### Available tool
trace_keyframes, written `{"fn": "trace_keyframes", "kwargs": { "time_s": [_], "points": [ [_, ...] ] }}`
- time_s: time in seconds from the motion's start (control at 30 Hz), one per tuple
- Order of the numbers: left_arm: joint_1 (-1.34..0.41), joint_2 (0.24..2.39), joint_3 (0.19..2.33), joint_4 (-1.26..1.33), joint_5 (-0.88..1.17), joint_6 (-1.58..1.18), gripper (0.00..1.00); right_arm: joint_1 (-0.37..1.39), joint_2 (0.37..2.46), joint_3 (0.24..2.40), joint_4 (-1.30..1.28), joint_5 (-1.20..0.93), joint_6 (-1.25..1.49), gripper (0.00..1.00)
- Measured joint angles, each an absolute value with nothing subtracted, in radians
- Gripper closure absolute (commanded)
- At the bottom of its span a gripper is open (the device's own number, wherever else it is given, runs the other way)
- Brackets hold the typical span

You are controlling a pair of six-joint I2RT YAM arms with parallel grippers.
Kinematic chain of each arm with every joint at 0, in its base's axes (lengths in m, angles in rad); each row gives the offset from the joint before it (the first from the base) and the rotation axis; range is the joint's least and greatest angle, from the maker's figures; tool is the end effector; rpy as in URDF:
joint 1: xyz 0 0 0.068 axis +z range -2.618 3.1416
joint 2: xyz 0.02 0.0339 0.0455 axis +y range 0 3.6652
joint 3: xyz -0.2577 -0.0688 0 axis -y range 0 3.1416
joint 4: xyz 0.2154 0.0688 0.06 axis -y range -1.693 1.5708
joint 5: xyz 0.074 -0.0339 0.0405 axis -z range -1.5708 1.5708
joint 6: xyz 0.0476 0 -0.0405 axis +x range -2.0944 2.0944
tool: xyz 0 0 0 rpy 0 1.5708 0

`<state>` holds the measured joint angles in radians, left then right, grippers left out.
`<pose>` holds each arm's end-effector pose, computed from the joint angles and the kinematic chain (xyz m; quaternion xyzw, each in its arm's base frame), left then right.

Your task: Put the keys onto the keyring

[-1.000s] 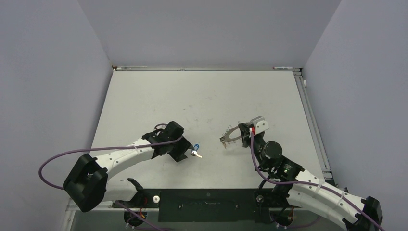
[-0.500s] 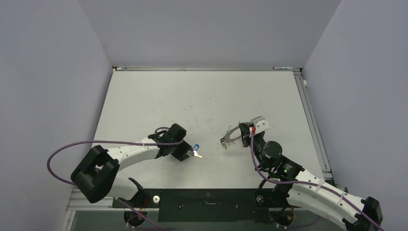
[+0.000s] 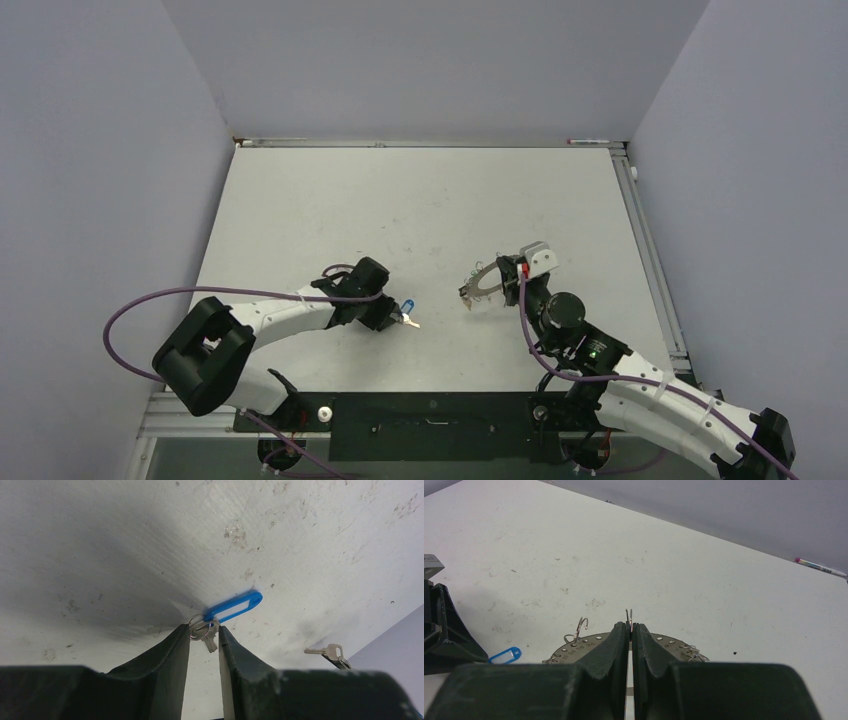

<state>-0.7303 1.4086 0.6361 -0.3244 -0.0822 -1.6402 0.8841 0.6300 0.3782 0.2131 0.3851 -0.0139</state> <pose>0.1739 -0.1505 0.1524 -0.4354 0.8682 -0.2023 0.1252 0.1111 0.1073 0.2652 -0.1875 0.6948 0.1618 0.6752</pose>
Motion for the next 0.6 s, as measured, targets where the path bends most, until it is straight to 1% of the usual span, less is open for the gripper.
{"fn": "trace_keyframes", "kwargs": {
  "time_s": [0.07,0.33,0.6],
  "points": [
    [-0.73,1.409,0.634,-0.32,-0.082,-1.642,0.75,0.884,0.63,0.378,0.213,0.385,-0.014,0.95],
    [-0.73,1.405,0.632,-0.324,-0.078,-1.643,0.65,0.884,0.63,0.378,0.207,0.385,-0.014,0.95],
    [-0.73,1.333,0.621,-0.33,-0.083,-1.615,0.66,0.884,0.63,0.378,0.207,0.385,-0.012,0.95]
  ]
}}
